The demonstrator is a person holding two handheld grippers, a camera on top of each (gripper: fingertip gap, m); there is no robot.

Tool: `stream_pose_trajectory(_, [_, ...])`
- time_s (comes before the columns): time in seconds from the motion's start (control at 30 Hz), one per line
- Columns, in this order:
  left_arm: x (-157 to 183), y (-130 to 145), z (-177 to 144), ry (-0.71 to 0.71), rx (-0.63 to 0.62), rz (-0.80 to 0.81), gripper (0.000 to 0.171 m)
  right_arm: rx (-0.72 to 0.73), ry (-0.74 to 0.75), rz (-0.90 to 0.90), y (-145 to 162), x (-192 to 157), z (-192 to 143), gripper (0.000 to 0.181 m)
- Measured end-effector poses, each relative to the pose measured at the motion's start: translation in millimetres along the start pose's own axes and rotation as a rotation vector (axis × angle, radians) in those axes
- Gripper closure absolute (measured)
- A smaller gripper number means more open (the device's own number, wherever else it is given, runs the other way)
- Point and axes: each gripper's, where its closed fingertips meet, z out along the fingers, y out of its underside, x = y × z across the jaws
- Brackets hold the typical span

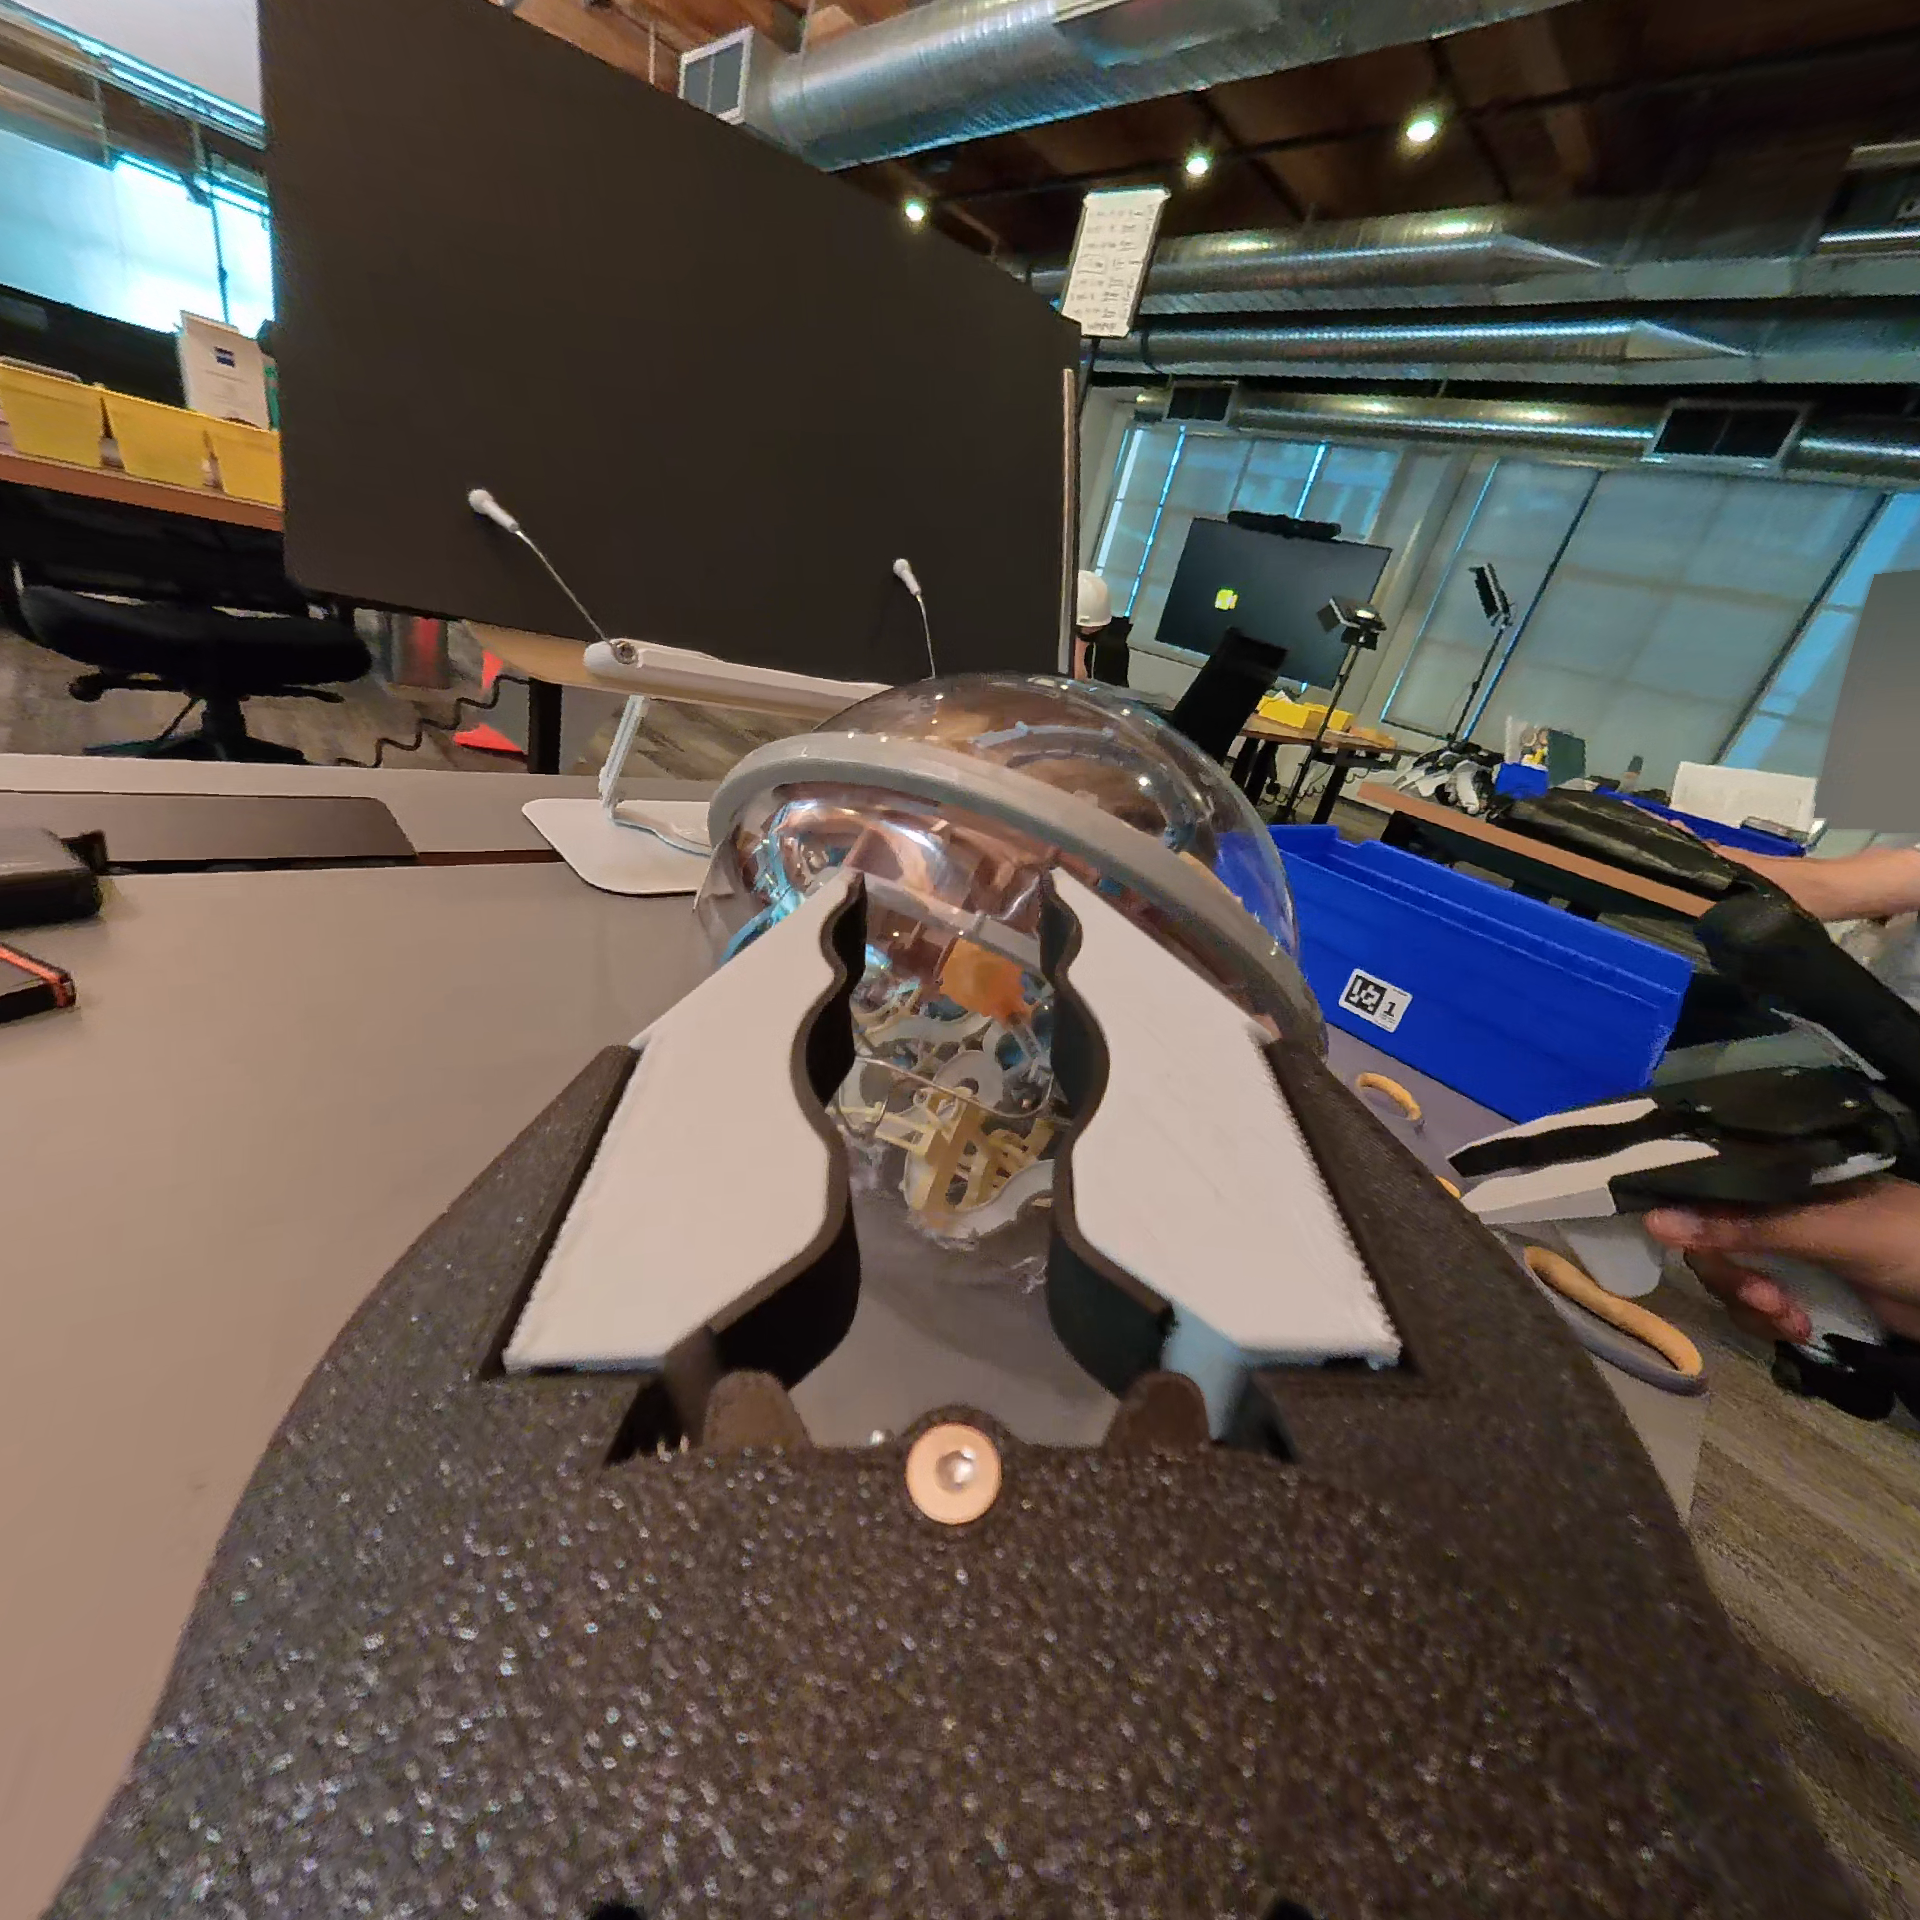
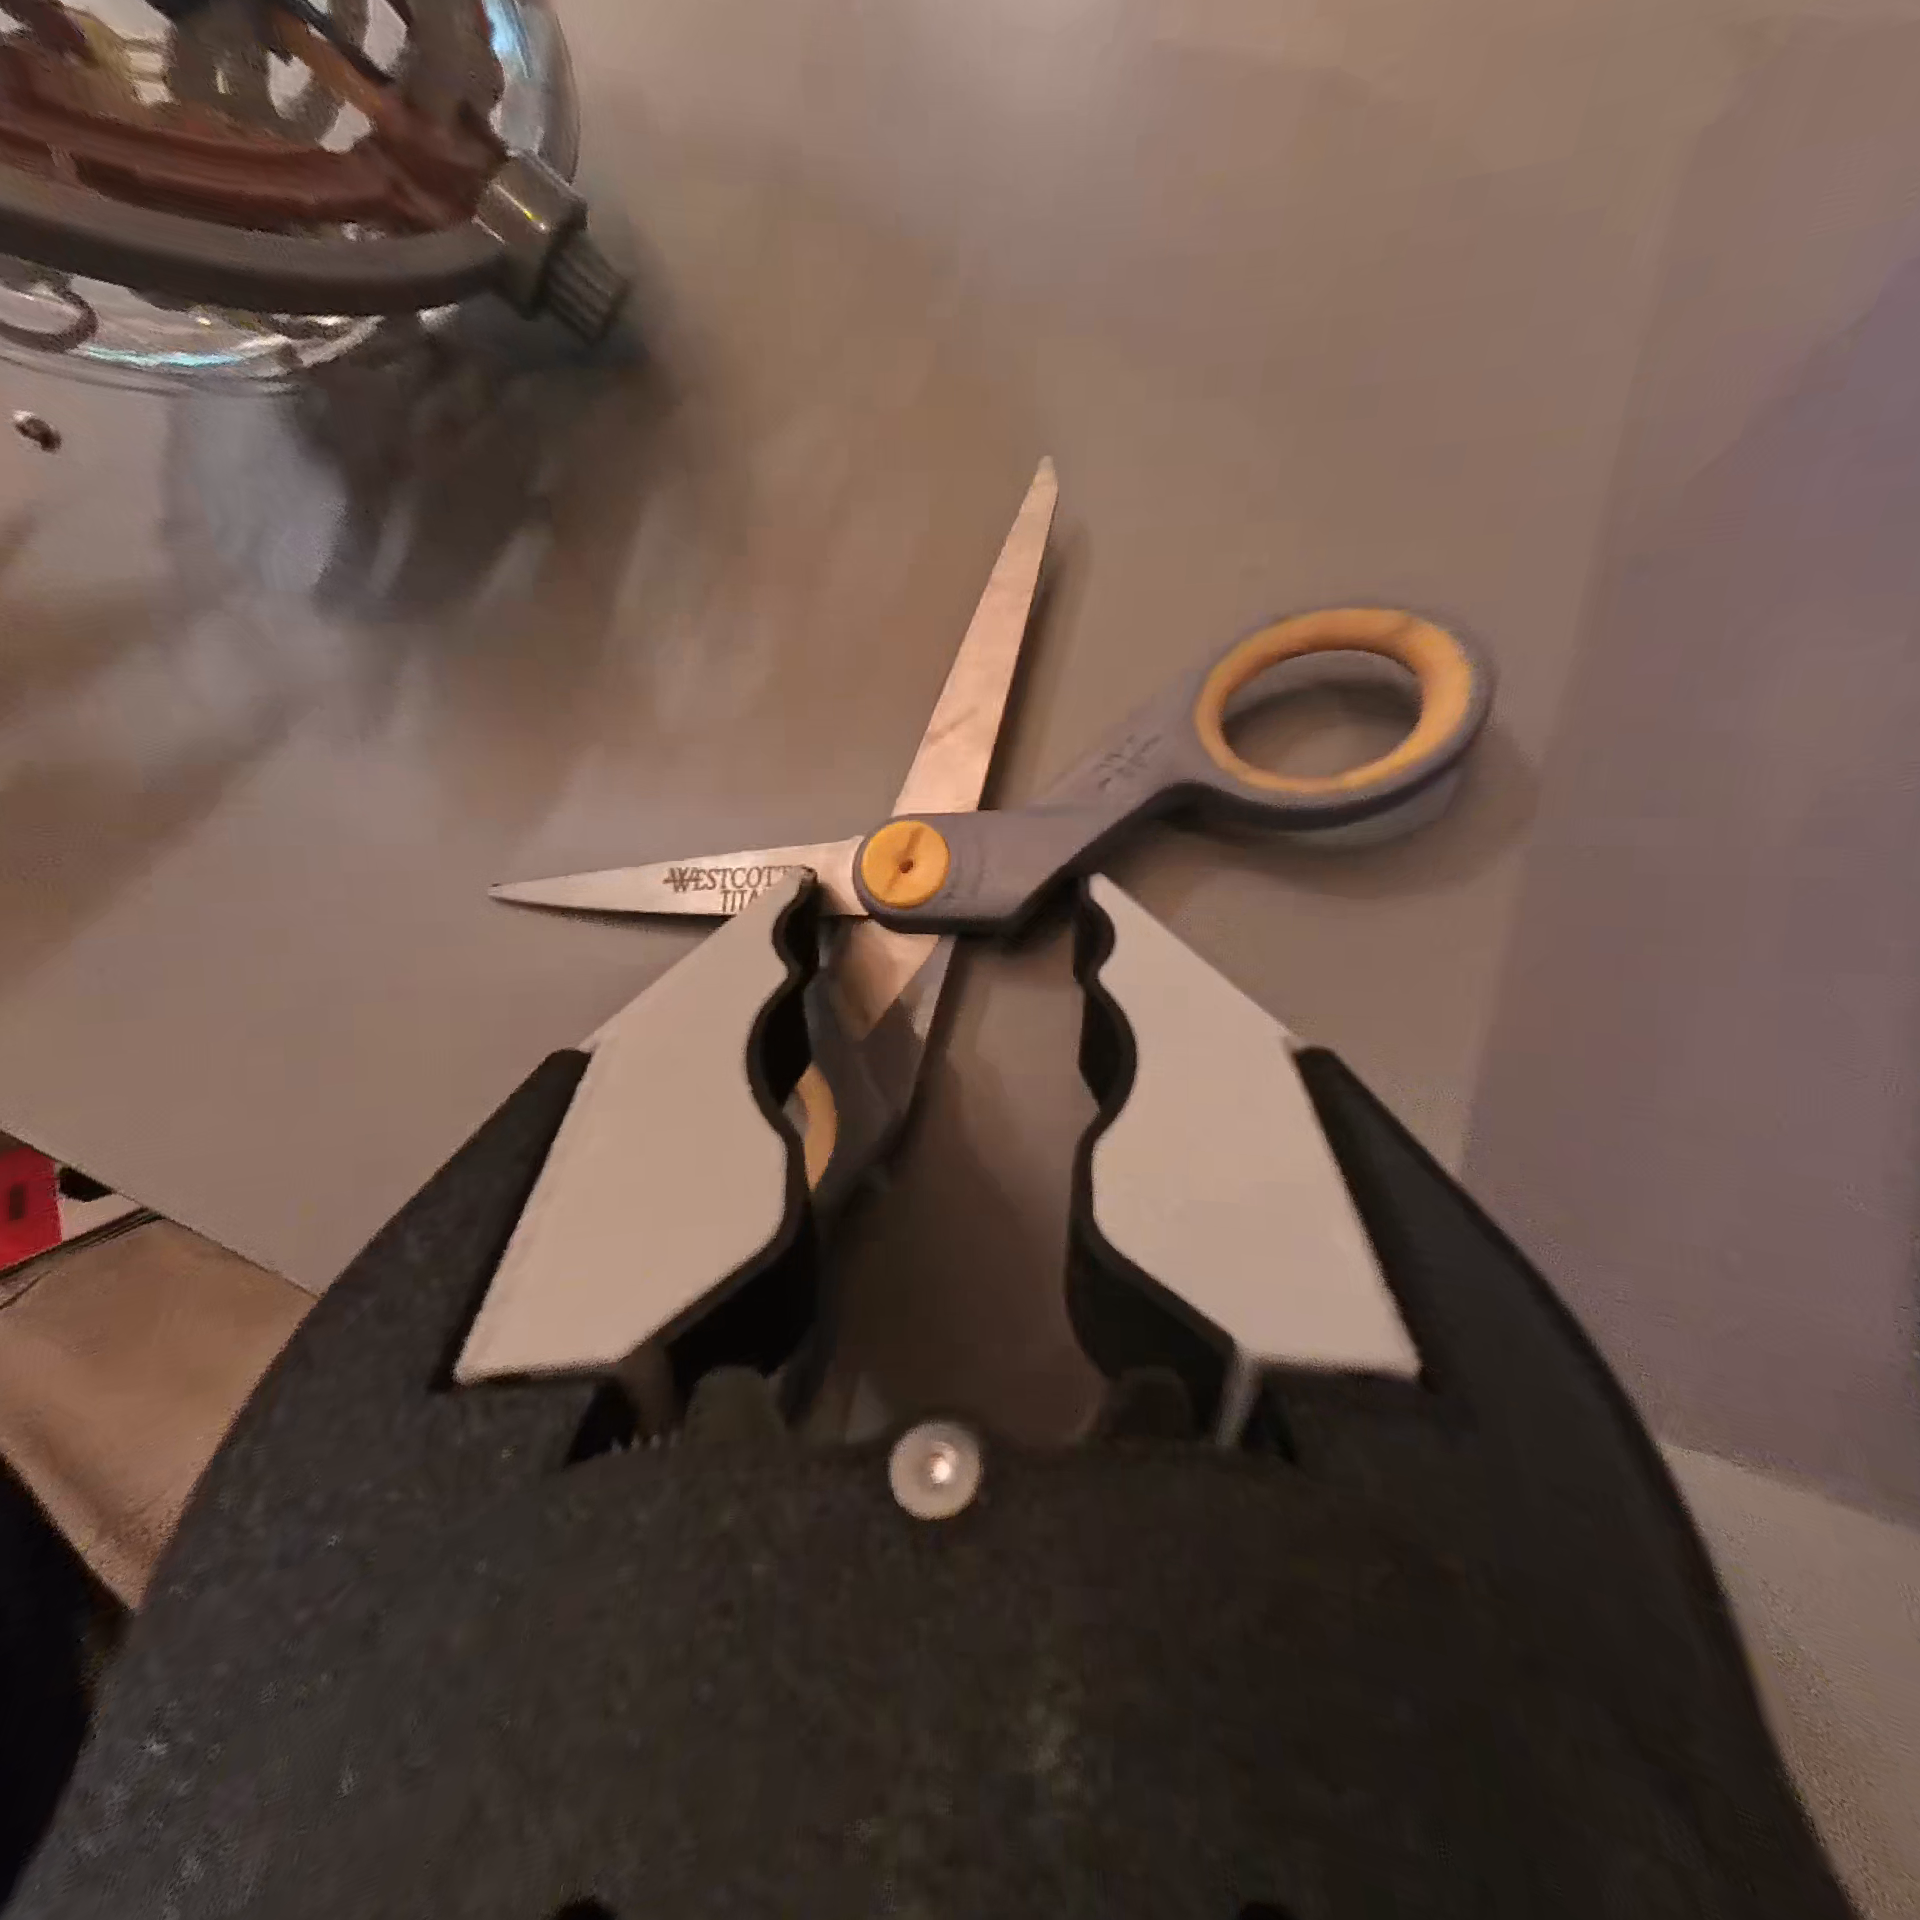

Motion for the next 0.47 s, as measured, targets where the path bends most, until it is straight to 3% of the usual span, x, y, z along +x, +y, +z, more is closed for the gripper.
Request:
stream_pose_trajectory(0.33, [-17, 10, -17, -0.048, 0.000, -0.024, 0.142, 0.022, -0.063, 0.006, -15, -7, 16, 0.156])
stream_pose_trajectory(0.47, [-20, 15, -23, -0.055, -0.012, -0.039, 0.142, 0.028, -0.030, -0.033, -21, -6, 21, 0.154])
